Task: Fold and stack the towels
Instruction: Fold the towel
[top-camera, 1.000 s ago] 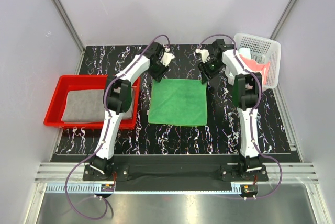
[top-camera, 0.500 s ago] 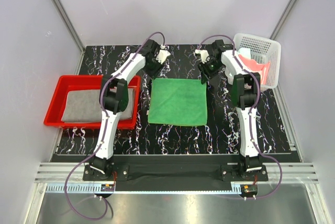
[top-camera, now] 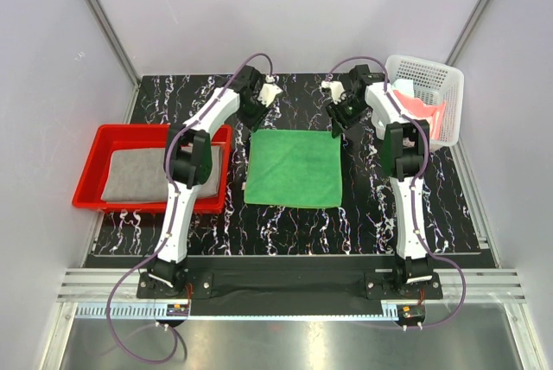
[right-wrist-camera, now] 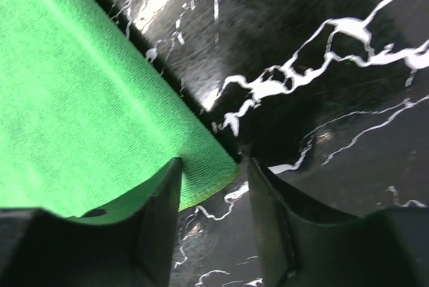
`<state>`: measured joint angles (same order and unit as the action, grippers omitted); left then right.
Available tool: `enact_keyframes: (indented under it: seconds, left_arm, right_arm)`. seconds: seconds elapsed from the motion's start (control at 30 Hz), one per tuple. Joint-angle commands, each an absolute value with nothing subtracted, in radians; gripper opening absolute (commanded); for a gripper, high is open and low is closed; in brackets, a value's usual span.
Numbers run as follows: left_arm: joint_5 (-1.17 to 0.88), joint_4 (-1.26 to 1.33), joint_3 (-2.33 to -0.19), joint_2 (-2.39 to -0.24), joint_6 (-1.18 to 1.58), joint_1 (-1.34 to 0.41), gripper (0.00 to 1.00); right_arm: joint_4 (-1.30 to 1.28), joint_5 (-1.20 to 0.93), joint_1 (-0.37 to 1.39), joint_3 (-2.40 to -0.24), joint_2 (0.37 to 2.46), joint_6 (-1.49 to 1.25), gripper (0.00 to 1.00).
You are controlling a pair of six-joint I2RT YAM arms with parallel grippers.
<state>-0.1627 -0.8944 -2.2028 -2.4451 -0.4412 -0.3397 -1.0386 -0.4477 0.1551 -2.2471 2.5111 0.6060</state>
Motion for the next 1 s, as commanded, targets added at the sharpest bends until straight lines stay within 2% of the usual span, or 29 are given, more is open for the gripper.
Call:
enact_keyframes:
  seconds: [0.0,0.07,0.1,0.3,0.53,0.63,0.77,0.8,0.87,0.97]
  left_arm:
    - [-0.195,-0.902,-2.23,-2.456,-0.459,-0.337,0.31]
    - [-0.196,-0.91,-2.238,-2.464,-0.459,-0.336,0.24]
    - [-0.199,-0.91,-2.243,-2.464,-0.459,-0.336,0.17]
    - [-0.21,-0.913,-2.241,-2.479,-0.451,-0.341,0.03]
    - [-0.213,-0.927,-2.241,-2.493,-0.446,-0.345,0.0]
    - [-0.198,-0.922,-2.24,-2.493,-0.442,-0.345,0.0]
    - [-0.16,-0.908,-2.243,-2.491,-0.428,-0.345,0.0]
    - [-0.147,-0.904,-2.244,-2.49,-0.414,-0.345,0.0]
    - [-0.109,-0.887,-2.243,-2.473,-0.394,-0.345,0.0]
    - [-0.097,-0.867,-2.229,-2.439,-0.385,-0.344,0.0]
  right_arm:
    - [-1.0,-0.437,0.152,-2.29,2.525,0.632,0.52]
    - [-0.993,-0.442,0.15,-2.301,2.523,0.632,0.53]
    - [-0.992,-0.449,0.149,-2.306,2.523,0.637,0.53]
    - [-1.029,-0.453,0.15,-2.321,2.545,0.655,0.51]
    - [-1.043,-0.456,0.15,-2.267,2.53,0.658,0.46]
    - [-1.032,-0.449,0.15,-2.249,2.522,0.661,0.4]
    - [-1.028,-0.449,0.149,-2.25,2.523,0.661,0.24]
    - [-1.025,-0.445,0.149,-2.262,2.523,0.66,0.15]
    - [-1.026,-0.452,0.149,-2.273,2.52,0.661,0.06]
    - [-1.016,-0.485,0.147,-2.28,2.507,0.666,0.02]
